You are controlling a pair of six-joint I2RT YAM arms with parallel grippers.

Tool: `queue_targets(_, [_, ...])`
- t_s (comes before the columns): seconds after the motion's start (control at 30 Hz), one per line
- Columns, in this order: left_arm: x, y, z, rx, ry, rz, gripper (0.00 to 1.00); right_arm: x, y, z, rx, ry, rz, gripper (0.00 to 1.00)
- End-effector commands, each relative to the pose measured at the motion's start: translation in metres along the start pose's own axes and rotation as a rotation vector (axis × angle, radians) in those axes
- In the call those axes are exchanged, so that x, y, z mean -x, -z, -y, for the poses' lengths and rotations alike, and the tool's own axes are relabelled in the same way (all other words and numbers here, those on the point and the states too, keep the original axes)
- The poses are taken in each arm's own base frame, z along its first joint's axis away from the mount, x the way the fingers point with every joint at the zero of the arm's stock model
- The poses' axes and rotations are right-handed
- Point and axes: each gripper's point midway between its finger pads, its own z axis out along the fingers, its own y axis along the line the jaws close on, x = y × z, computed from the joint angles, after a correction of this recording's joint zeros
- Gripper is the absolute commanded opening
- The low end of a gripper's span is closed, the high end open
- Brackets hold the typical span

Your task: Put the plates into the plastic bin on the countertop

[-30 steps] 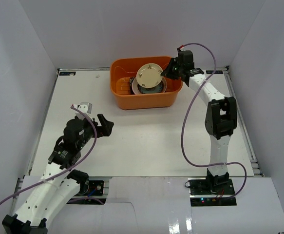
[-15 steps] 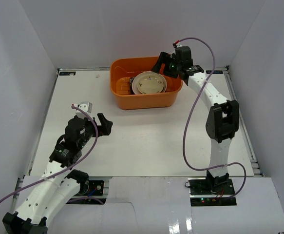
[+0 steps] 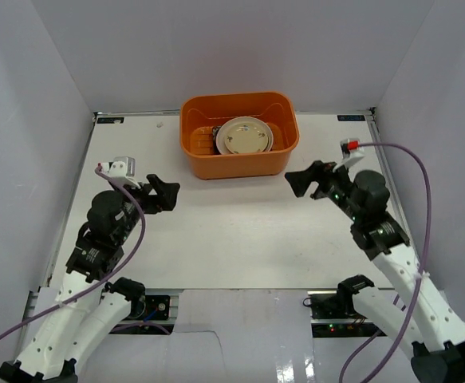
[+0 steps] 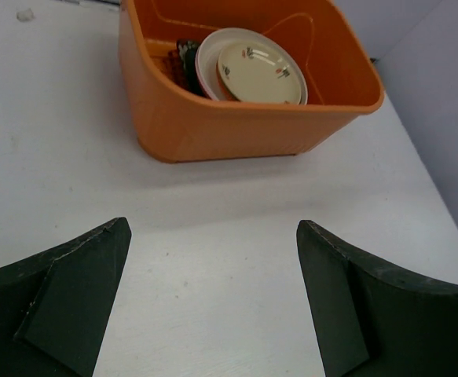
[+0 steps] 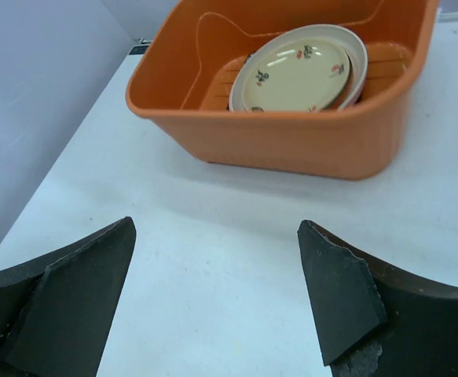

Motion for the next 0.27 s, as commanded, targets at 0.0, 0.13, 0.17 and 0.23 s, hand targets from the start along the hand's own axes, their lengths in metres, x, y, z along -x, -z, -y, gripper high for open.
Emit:
queue_targets(0.0, [0.036,0.013,0.015,-0.038,0.01,0.092,0.98,-0.005,0.03,0.006,-0.011,0.025,0.11,0.9])
queue_targets(0.13, [0.033,0.017,0.015,-0.043,0.036,0.093,0.98,-0.037,0.05,0.017,-0.01,-0.001,0.131,0.9])
queue_targets(0.17, [0.03,0.017,0.015,-0.044,0.044,0.083,0.98,-0.048,0.053,0.019,-0.007,-0.018,0.128,0.9])
queue_targets(0.23, [0.027,0.017,0.014,-0.044,0.065,0.077,0.98,-0.048,0.056,0.017,0.01,-0.021,0.138,0.9])
